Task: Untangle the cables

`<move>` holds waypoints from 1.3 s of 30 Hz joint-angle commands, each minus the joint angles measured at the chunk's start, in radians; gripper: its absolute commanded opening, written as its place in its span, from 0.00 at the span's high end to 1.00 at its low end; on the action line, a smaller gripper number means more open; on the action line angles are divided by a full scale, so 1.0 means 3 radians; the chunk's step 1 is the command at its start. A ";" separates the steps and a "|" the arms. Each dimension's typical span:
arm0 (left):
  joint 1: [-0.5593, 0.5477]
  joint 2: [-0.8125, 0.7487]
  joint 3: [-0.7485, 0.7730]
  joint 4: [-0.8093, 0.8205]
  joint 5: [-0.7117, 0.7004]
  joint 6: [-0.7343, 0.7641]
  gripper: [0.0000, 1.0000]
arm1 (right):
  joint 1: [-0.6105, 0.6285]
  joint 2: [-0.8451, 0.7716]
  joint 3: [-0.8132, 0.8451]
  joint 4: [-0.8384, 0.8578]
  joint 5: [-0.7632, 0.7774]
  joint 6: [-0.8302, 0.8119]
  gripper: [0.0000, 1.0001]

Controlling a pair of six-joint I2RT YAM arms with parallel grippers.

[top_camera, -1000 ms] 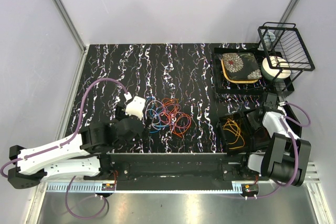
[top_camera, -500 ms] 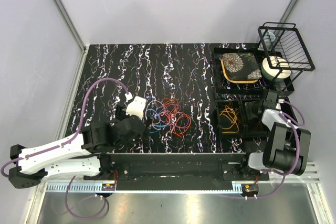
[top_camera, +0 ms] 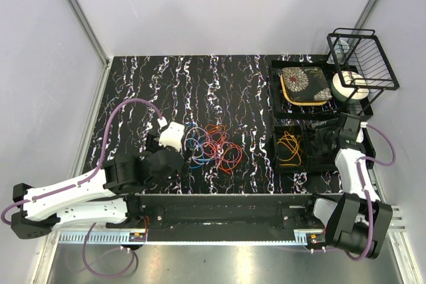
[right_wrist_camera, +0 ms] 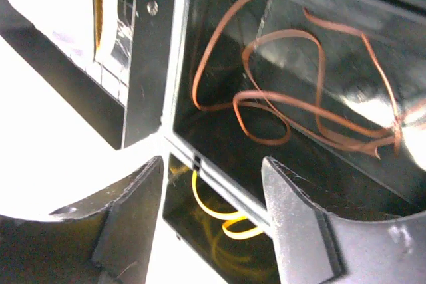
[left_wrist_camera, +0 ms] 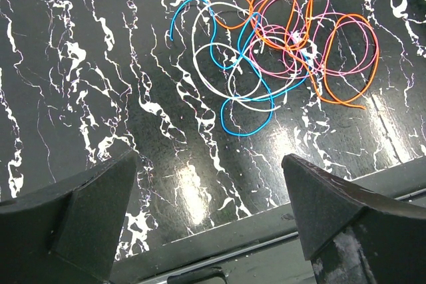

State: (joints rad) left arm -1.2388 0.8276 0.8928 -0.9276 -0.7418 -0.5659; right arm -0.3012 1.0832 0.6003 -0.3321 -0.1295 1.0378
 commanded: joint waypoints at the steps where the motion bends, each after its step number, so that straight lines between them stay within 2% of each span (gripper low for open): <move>1: -0.0012 -0.0038 0.0046 0.0044 -0.0156 -0.0072 0.05 | 0.0002 -0.0205 0.0147 -0.0345 -0.0146 -0.0212 0.30; 7: -0.0012 -0.0049 0.0051 0.0014 -0.0166 -0.0118 0.05 | 0.0007 -0.0251 0.0545 -0.0616 -0.0340 -0.0432 0.23; 12: -0.0012 0.0012 0.0056 0.0014 -0.0161 -0.0184 0.05 | 0.0002 -0.0256 0.1005 -0.0918 -0.0371 -0.0749 0.23; 15: -0.0012 0.0114 0.0056 0.0110 -0.0095 -0.0266 0.05 | 0.0002 -0.0282 0.1092 -0.1081 -0.0305 -0.1045 0.25; 20: -0.0007 0.0339 -0.0066 0.0549 0.0130 -0.0297 0.05 | 0.0002 -0.0440 0.0873 -0.1245 -0.0207 -0.1194 0.28; 27: 0.0034 0.0912 0.0045 0.0908 0.0202 -0.0369 0.09 | 0.0012 -0.0885 0.0500 -0.1378 -0.0539 -0.1398 0.33; 35: 0.0488 0.1699 0.0337 0.1138 0.0463 -0.0471 0.16 | 0.0007 -0.0952 0.0576 -0.1256 -0.1224 -0.1317 0.33; 39: 0.0708 0.1971 0.0490 0.1185 0.0478 -0.0359 0.17 | 0.0012 -0.0942 0.0658 -0.1250 -0.1261 -0.1439 0.33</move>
State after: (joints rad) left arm -1.0763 1.3678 0.9676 -0.6441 -0.6159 -0.6792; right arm -0.3012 0.8043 0.7441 -0.7448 -0.4259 0.6487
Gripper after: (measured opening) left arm 0.836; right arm 0.669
